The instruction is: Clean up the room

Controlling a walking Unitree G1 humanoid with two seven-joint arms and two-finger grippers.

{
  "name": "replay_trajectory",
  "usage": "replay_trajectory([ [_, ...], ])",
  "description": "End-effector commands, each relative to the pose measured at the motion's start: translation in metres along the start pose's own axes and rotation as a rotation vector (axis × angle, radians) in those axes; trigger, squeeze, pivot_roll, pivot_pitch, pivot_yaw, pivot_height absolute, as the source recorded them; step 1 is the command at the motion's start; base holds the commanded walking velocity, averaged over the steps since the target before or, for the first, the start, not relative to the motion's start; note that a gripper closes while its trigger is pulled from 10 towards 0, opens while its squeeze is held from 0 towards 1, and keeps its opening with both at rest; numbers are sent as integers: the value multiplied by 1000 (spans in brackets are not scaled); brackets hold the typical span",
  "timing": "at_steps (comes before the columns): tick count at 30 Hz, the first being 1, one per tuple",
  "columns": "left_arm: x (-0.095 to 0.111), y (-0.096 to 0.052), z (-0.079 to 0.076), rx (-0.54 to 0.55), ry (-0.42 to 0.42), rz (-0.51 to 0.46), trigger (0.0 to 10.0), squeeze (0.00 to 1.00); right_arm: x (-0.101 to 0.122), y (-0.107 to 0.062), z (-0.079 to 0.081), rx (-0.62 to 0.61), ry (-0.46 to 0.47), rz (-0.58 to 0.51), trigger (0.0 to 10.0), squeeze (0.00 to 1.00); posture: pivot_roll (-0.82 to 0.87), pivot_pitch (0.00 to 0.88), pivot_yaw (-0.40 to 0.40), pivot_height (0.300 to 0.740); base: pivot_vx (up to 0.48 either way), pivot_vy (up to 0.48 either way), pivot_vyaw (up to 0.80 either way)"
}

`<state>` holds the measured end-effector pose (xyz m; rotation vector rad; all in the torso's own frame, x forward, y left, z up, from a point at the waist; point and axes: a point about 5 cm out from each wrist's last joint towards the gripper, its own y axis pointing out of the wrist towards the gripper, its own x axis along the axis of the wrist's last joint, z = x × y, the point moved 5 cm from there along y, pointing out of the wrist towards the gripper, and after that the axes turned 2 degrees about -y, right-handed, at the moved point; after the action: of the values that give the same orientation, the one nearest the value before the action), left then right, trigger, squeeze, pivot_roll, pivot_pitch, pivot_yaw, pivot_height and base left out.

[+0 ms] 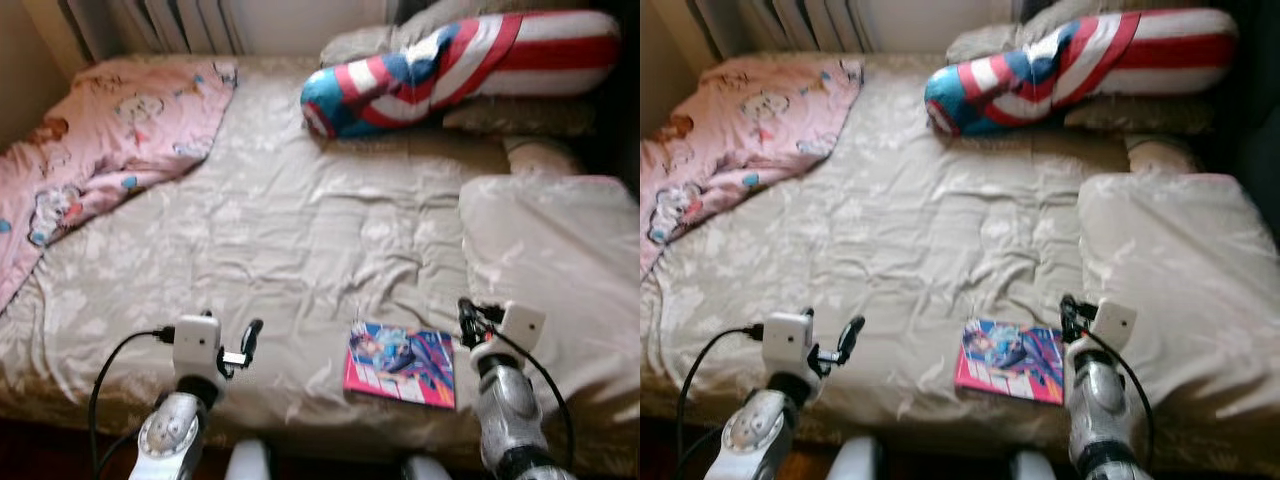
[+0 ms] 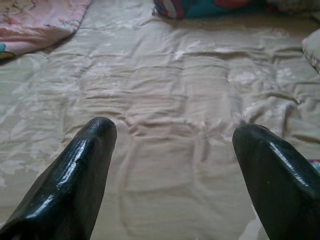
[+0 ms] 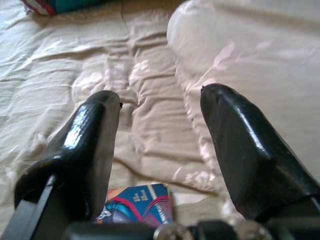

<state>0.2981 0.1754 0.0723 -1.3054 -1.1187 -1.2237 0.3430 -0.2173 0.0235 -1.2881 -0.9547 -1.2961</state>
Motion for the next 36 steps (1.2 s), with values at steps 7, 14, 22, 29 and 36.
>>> replay_trajectory([
  [7,-10,-7,16,39,-8,3,10000,0,7,-6,14,65,-57,-60,10000,0,33,35,-18,658,0,0,0],
  [14,-11,-9,28,92,-37,-4,10000,0,17,-9,17,97,-51,-107,10000,0,16,17,-52,658,0,0,0],
  [22,-17,-3,27,93,-44,0,10000,0,12,-8,15,74,-14,-73,10000,0,18,0,-45,702,0,0,0],
  [29,-44,-4,31,80,-25,93,10000,0,-20,-20,11,55,2,42,10000,0,19,0,-31,737,0,0,0],
  [36,-85,-10,37,85,-42,247,10000,0,-54,-35,-3,26,-19,185,10000,0,11,0,-25,740,0,0,0],
])
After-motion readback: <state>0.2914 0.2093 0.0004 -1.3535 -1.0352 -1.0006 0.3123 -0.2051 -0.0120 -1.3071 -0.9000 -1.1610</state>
